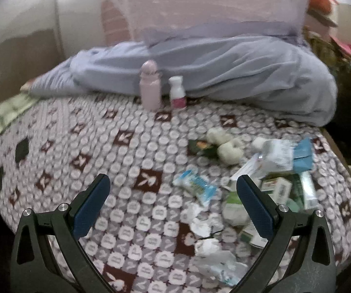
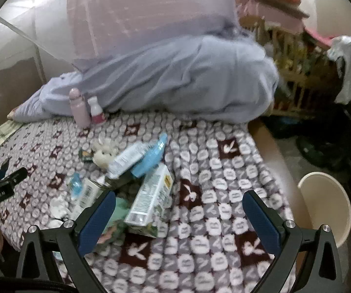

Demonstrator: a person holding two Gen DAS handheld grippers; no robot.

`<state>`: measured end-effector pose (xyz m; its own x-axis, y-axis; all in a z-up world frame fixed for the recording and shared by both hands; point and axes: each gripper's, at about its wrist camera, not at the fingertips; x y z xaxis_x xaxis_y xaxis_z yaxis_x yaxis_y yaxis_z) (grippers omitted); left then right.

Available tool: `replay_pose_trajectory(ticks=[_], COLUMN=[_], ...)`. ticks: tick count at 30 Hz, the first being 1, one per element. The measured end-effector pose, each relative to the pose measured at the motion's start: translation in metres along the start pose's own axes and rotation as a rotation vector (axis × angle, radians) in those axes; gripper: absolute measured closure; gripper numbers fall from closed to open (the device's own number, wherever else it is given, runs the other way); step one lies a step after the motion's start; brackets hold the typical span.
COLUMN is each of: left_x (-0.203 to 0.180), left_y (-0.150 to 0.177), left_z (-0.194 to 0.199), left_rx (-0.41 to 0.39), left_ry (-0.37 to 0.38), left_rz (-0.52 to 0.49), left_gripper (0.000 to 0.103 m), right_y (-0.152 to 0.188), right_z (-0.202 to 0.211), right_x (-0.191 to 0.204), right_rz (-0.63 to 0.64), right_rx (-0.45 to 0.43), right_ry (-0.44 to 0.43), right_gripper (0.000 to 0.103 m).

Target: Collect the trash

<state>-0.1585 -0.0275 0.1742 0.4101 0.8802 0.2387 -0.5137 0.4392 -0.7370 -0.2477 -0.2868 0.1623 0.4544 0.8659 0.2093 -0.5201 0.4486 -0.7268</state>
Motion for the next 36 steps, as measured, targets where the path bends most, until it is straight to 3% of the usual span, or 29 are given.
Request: replay_pose_trajectory(ticks=[3,5,17,23,29,36], left_x=[-0.002,0.001,0.008,-0.002,-0.015,-0.025], left_y=[-0.002,-0.003,0.005,0.009,0.015,0.017], left_z=[0.011,0.015,0.028,0.039,0.056,0.083], left_rx=[-0.046,-0.059,-0.046,-0.028,-0.004,-0.013], left_ry=[0.035,0.012,-0.098,-0.137,-0.177,-0.228], left_rz=[-0.02,-0.02,0.034,0.067,0.064,0.096], left_gripper=[0.0,0.0,0.0,0.0,0.0,0.0], right_y=[0.004,0.005,0.013,0.012,0.01,0.01], right_z=[0.019,0.027,0.021,0.016,0.006,0.012], right_x=[0.015,0.022,0.057,0.052,0.037,0.033], right_rz=[0.022,0.025,0.02,0.049,0.013,0.079], right_rx=[-0.002,-0.003,-0.003,-0.009,0.039,0.014], right_ry=[0.032,0.047,-0.084,-0.123,-0.203,-0.197], right_gripper=[0.0,0.0,0.0,0.0,0.0,0.0])
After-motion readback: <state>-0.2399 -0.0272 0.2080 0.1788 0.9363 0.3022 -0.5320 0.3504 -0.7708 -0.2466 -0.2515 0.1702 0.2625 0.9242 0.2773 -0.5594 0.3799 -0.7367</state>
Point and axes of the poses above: each gripper's, at about its wrist camera, not at the fingertips, and z roughly against the way its jaws point, x to its left, y to its underside, and after that the axes turned 15 degrees about -z, right-handed
